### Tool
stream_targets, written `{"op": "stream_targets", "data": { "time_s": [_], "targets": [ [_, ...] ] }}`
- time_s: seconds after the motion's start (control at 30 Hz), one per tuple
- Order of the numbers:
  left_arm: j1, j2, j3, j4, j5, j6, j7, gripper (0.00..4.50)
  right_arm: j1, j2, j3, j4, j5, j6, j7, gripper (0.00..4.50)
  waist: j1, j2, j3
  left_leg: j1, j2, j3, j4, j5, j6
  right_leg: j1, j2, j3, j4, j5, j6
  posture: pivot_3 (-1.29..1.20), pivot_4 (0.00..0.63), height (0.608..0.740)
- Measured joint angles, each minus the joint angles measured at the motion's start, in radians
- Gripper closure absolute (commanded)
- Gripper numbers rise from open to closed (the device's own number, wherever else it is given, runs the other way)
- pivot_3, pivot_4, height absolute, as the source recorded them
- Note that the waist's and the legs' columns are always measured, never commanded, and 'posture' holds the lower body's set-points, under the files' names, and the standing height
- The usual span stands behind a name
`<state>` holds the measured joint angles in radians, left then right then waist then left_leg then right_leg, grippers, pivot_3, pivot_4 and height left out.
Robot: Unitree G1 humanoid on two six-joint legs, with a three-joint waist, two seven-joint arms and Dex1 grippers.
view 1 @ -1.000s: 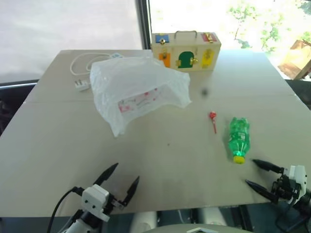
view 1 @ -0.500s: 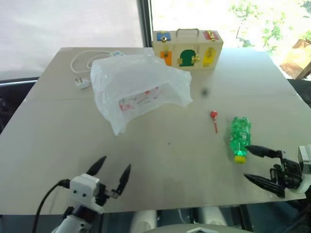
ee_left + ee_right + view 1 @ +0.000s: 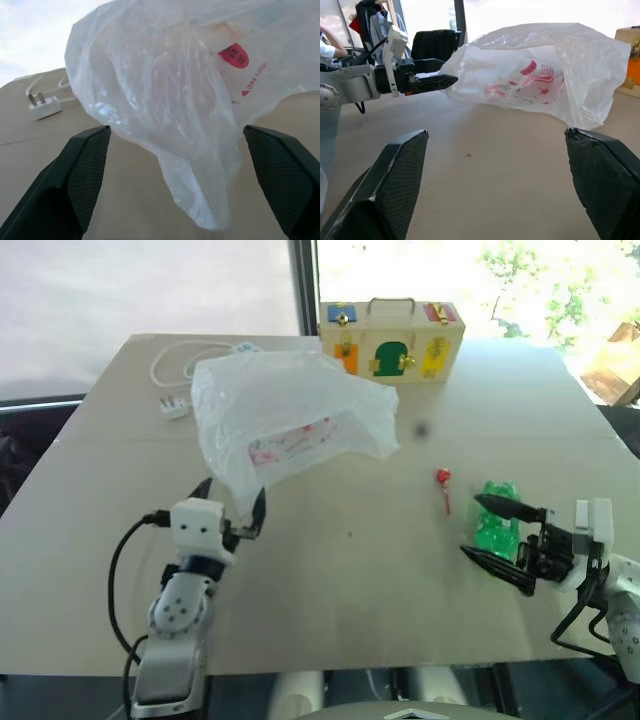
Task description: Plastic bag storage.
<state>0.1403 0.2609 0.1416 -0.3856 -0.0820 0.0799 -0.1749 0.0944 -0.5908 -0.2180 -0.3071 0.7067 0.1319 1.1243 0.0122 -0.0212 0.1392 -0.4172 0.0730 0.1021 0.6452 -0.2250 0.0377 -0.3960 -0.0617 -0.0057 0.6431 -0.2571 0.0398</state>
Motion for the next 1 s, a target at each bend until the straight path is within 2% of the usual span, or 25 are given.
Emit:
{"op": "stream_targets", "data": {
  "time_s": [0.07, 0.1, 0.17, 0.33, 0.43, 0.7, 0.87, 1.0],
  "targets": [
    [-0.013, -0.012, -0.001, 0.006, 0.004, 0.009, 0.008, 0.00, -0.005, 0.000, 0.006, 0.000, -0.005, 0.000, -0.005, 0.06, 0.000, 0.000, 0.000, 0.000, 0.000, 0.000, 0.000, 0.000, 0.000, 0.000, 0.000, 0.000, 0.000, 0.000, 0.000, 0.00, 0.150, 0.732],
    [-0.019, -0.014, -0.001, 0.006, 0.005, 0.015, 0.010, 0.40, -0.007, 0.000, 0.007, 0.000, -0.013, -0.002, -0.007, 0.00, 0.001, 0.000, 0.000, 0.000, 0.000, 0.000, 0.001, 0.000, 0.000, 0.000, 0.000, 0.000, 0.000, 0.000, 0.000, 0.00, 0.150, 0.732],
    [-0.021, -0.016, -0.001, 0.006, 0.005, 0.018, 0.012, 0.79, -0.015, 0.000, 0.007, 0.000, -0.019, -0.003, -0.010, 0.00, 0.001, 0.000, 0.000, 0.000, 0.000, 0.000, 0.001, 0.000, 0.000, 0.000, 0.000, 0.000, 0.000, 0.000, 0.000, 0.00, 0.150, 0.732],
    [-0.045, -0.030, 0.004, 0.006, 0.004, 0.039, 0.026, 3.25, -0.033, 0.000, 0.007, 0.001, -0.022, -0.008, -0.014, 0.00, 0.001, 0.000, 0.000, 0.000, 0.000, 0.000, 0.001, 0.000, 0.000, 0.000, 0.000, 0.000, 0.000, 0.000, 0.000, 0.00, 0.150, 0.732],
    [-0.056, -0.037, 0.005, 0.006, 0.003, 0.044, 0.030, 4.48, -0.035, 0.004, 0.007, 0.004, -0.030, -0.032, -0.005, 0.00, 0.001, 0.000, 0.000, 0.000, 0.000, 0.000, 0.001, 0.000, 0.000, 0.000, 0.000, 0.000, 0.000, 0.000, 0.000, 0.00, 0.150, 0.732],
    [-0.079, -0.072, 0.004, 0.006, -0.002, 0.045, 0.042, 4.48, -0.075, -0.004, -0.024, 0.054, -0.084, -0.058, -0.073, 0.00, 0.001, 0.000, 0.000, 0.000, 0.000, 0.000, 0.002, 0.000, 0.000, 0.001, 0.000, 0.000, 0.001, 0.000, 0.000, 0.00, 0.150, 0.732],
    [-0.093, -0.099, -0.006, 0.006, -0.047, 0.048, 0.024, 4.48, -0.099, -0.079, -0.074, 0.079, -0.136, 0.084, -0.244, 0.00, 0.003, 0.000, 0.000, 0.000, 0.000, 0.000, 0.003, 0.000, 0.000, 0.001, 0.000, 0.000, 0.002, 0.000, 0.000, 0.00, 0.150, 0.732],
    [-0.112, -0.127, -0.007, -0.006, -0.093, 0.090, 0.027, 4.48, -0.053, -0.119, -0.073, 0.042, -0.148, 0.206, -0.304, 0.00, 0.002, 0.000, 0.000, -0.001, 0.000, -0.001, 0.003, 0.000, 0.000, 0.001, 0.000, 0.000, 0.002, 0.000, 0.000, 0.00, 0.150, 0.732]
  ]
}}
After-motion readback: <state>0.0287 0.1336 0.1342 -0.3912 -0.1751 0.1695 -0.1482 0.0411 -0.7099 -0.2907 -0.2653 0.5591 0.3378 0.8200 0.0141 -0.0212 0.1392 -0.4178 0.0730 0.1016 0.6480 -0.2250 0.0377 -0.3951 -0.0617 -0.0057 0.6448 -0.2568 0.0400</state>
